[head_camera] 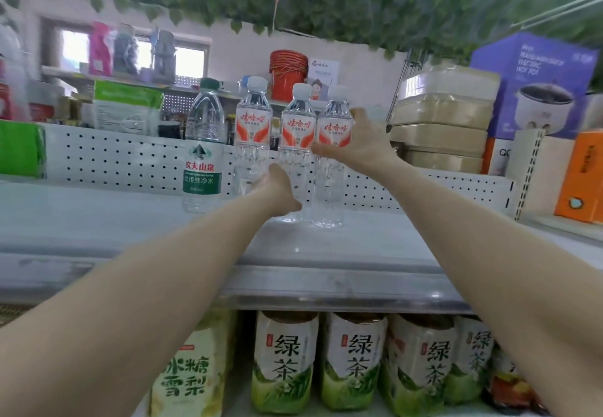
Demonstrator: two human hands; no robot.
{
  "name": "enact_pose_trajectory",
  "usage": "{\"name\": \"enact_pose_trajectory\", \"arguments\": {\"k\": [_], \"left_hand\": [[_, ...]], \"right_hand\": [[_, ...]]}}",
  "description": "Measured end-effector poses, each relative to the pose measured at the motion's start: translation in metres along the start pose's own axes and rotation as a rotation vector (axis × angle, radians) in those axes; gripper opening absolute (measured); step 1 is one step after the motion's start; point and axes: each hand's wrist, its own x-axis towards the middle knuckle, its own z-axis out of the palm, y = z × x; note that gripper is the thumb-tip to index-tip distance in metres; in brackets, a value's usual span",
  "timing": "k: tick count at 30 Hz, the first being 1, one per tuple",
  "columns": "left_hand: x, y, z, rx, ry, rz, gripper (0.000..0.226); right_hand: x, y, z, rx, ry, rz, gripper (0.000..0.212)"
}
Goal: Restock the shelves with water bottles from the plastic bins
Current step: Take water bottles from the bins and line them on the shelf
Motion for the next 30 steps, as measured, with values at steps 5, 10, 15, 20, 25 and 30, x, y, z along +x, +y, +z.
{"name": "enact_pose_trajectory", "arguments": {"k": [5, 10, 15, 20, 25, 30], "left_hand": [[0.005, -0.007, 0.005, 0.021, 0.037, 0.025, 0.078], [0.005, -0.008, 0.006, 0.036, 0.059, 0.038, 0.077], [0.006, -0.007, 0.006, 0.030, 0.079, 0.050, 0.078], [0.006, -0.008, 0.008, 0.037, 0.077, 0.064, 0.078], [0.002, -0.007, 0.006, 0.082, 0.076, 0.056, 0.069], [-0.017, 0.005, -0.003, 0.160, 0.170, 0.052, 0.062]], "right_hand": [[0.008, 0.011, 0.004, -0.045, 0.025, 0.006, 0.080], [0.011, 0.021, 0.003, -0.025, -0.003, -0.002, 0.087], [0.012, 0.026, 0.008, -0.003, 0.022, -0.020, 0.085], [0.011, 0.027, 0.011, -0.053, 0.055, -0.039, 0.085], [0.001, 0.028, 0.007, -0.132, 0.069, -0.068, 0.084], [-0.034, 0.046, -0.019, -0.407, 0.062, -0.193, 0.060]]}}
